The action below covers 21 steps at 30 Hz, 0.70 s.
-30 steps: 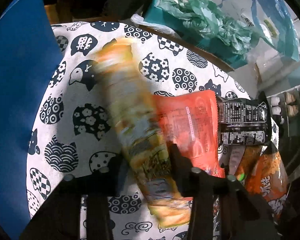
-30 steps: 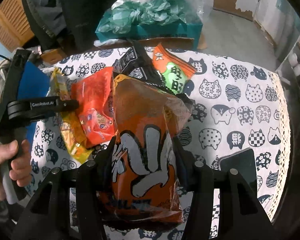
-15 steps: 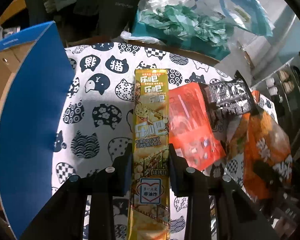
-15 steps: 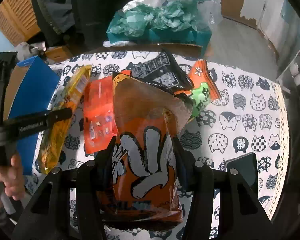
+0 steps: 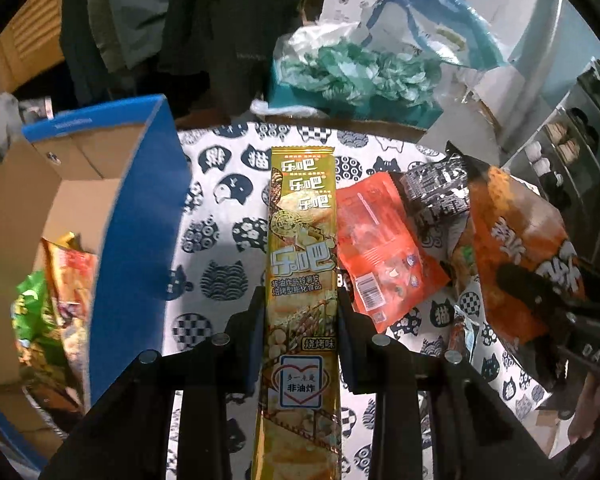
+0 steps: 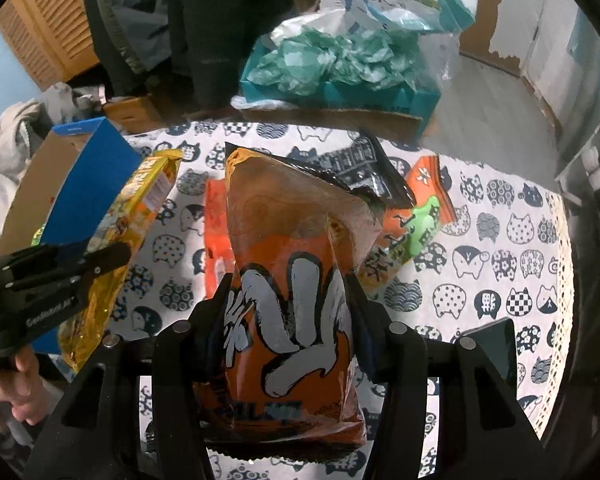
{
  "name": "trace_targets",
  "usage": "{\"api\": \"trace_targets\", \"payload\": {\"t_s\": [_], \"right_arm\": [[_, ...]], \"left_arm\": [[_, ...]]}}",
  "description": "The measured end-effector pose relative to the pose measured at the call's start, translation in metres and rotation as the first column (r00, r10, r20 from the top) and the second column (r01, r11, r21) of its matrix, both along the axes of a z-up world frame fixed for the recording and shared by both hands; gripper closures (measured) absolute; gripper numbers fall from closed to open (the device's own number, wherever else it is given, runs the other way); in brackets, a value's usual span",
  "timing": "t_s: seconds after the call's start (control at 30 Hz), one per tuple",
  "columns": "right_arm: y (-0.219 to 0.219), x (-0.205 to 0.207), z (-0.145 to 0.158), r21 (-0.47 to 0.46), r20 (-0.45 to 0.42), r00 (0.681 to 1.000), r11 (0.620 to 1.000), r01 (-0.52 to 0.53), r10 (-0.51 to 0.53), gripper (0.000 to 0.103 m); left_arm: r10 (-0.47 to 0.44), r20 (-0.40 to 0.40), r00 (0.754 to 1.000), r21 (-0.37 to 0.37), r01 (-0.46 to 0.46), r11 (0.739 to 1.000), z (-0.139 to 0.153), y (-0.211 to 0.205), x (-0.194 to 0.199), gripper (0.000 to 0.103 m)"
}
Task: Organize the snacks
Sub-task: 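Carry both snacks into the cardboard box and open both tools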
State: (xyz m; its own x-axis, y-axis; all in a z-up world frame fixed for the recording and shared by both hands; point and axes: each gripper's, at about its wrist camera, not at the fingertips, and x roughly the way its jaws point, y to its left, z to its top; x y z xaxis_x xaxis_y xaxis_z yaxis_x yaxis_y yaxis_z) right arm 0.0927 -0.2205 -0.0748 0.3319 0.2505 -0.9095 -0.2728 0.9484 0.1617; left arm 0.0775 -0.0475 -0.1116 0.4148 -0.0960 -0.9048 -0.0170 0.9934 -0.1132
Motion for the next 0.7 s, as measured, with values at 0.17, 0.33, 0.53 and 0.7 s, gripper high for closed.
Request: {"api": "trace_targets", "payload": {"t_s": [0.17, 0.33, 0.53, 0.7], "right_arm": [[0.011, -0.001, 0.008, -0.001, 0.016, 1.000, 1.000, -0.015, 0.015, 0.051], [0.024, -0.002, 0.018, 0.001, 0.036, 0.999, 1.000, -0.029, 0.029, 0.051], [0.046, -0.005, 0.028, 0.000, 0.054, 0.997, 0.998, -0.062, 0.062, 0.051], [0.067, -0.006, 0.036, 0.007, 0.067, 0.994, 0.996, -0.089, 0.089, 0.051]], "left_arm": [[-0.020, 0.046, 0.999, 0.027, 0.018, 0.999, 0.020, 0.006, -0.013, 0.072], [-0.027, 0.089, 0.996, 0.049, 0.023, 0.999, 0.039, 0.016, -0.024, 0.072], [-0.023, 0.136, 0.990, 0.061, 0.014, 0.998, 0.058, 0.031, -0.037, 0.072], [-0.018, 0.175, 0.984, 0.079, 0.004, 0.997, 0.072, 0.045, -0.046, 0.072]]}}
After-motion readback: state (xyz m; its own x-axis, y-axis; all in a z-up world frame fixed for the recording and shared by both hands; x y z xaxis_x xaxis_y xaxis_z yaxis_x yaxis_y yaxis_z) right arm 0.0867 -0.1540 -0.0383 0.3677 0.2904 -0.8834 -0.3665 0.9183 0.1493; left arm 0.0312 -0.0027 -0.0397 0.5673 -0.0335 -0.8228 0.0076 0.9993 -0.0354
